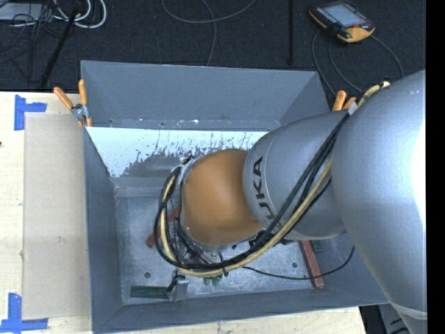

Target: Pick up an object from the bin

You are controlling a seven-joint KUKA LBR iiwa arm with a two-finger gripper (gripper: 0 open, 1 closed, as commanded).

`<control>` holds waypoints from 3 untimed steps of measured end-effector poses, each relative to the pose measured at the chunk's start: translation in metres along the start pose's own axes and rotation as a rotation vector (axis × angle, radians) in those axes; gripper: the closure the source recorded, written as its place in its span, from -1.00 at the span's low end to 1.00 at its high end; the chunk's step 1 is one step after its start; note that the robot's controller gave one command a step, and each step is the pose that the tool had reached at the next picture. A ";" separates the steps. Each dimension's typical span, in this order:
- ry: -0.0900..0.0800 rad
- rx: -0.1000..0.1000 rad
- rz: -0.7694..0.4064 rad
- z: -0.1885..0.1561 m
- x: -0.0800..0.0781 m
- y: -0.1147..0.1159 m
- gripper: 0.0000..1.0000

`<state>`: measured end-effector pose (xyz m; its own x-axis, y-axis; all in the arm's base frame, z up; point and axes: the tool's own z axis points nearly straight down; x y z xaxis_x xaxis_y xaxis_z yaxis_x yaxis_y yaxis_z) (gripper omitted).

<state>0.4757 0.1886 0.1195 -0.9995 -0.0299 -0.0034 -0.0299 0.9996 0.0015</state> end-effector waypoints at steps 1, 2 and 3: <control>0.002 0.000 -0.365 0.049 0.005 0.024 1.00; 0.002 0.000 -0.364 0.049 0.005 0.024 1.00; 0.010 0.002 -0.355 -0.010 -0.002 0.034 1.00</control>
Offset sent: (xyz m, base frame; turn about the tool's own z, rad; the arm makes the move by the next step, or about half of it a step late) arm 0.0000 0.0000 0.0000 0.0000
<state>0.4764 0.2228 0.1293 -0.9268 -0.3754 0.0062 -0.3754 0.9268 0.0002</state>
